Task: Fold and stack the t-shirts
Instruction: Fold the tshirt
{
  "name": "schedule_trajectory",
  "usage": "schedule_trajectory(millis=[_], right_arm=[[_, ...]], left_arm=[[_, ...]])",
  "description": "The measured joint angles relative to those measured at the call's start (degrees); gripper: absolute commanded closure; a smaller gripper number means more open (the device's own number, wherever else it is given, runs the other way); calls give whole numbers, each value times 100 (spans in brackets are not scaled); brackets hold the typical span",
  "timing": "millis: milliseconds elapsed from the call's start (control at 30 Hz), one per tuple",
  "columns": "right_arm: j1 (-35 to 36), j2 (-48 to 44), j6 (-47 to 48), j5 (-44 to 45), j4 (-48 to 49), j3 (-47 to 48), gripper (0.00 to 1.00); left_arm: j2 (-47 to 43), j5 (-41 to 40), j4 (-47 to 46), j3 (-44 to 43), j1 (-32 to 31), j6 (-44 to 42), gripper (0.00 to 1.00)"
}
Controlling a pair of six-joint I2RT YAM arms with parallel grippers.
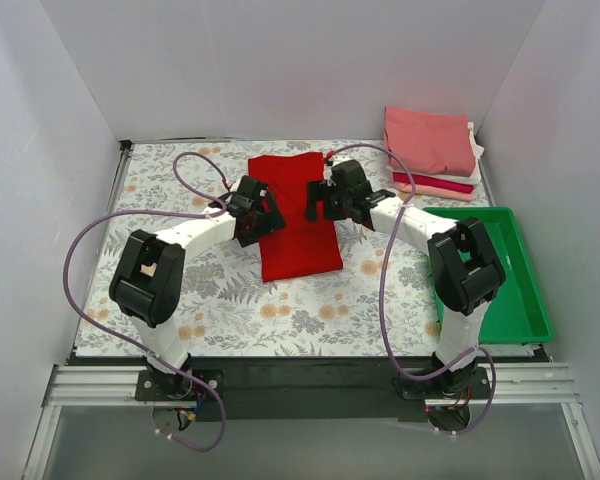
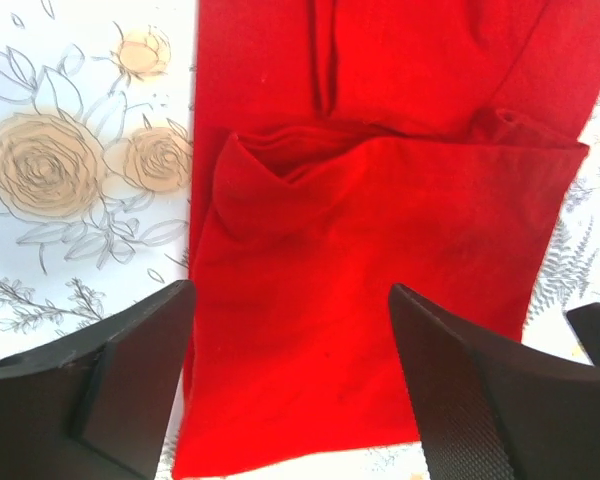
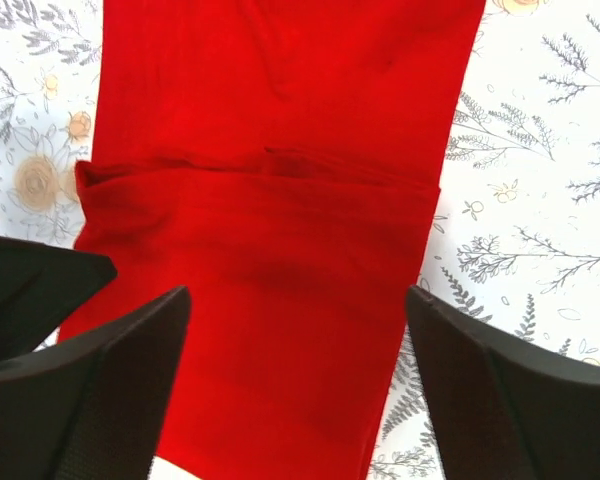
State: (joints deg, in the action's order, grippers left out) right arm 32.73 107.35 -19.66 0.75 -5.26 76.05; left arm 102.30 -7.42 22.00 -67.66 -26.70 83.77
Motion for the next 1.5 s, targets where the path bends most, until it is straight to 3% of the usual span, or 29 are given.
schedule_trajectory(millis=[167, 467, 667, 867, 1033, 1133, 1233, 1400, 1433, 1467, 1500], right_arm=[[-7, -284, -15, -125, 37, -293, 2], [-9, -1897, -254, -339, 157, -2262, 3], [-9, -1965, -455, -420, 155, -2850, 21], [-9, -1755, -640, -398, 275, -2859, 47], [-9, -1541, -723, -442, 284, -2859, 52], [-9, -1469, -748, -459, 289, -2859, 60], [-9, -1405, -765, -487, 295, -2859, 67], [-9, -1335, -815, -595, 361, -2861, 75], [-9, -1329, -837, -614, 367, -2861, 77], [-9, -1320, -844, -645, 378, -2870, 88], [-9, -1320, -831, -686, 391, -2889, 93]], left_arm=[[-293, 245, 9, 190, 2, 50, 15], [-1895, 699, -109, 1814, -79, 402, 11], [-2157, 973, -136, 2573, -162, 584, 11], [-2135, 999, -214, 2708, -162, 632, 30], [-1858, 1069, -424, 2682, -157, 634, 44], [-1683, 1110, -542, 2592, -155, 638, 53], [-1554, 1113, -619, 2557, -155, 660, 67], [-1438, 1152, -632, 2562, -155, 697, 100], [-1429, 1178, -640, 2562, -155, 697, 100], [-1425, 1198, -647, 2564, -155, 684, 100], [-1423, 1220, -656, 2568, -155, 688, 100]])
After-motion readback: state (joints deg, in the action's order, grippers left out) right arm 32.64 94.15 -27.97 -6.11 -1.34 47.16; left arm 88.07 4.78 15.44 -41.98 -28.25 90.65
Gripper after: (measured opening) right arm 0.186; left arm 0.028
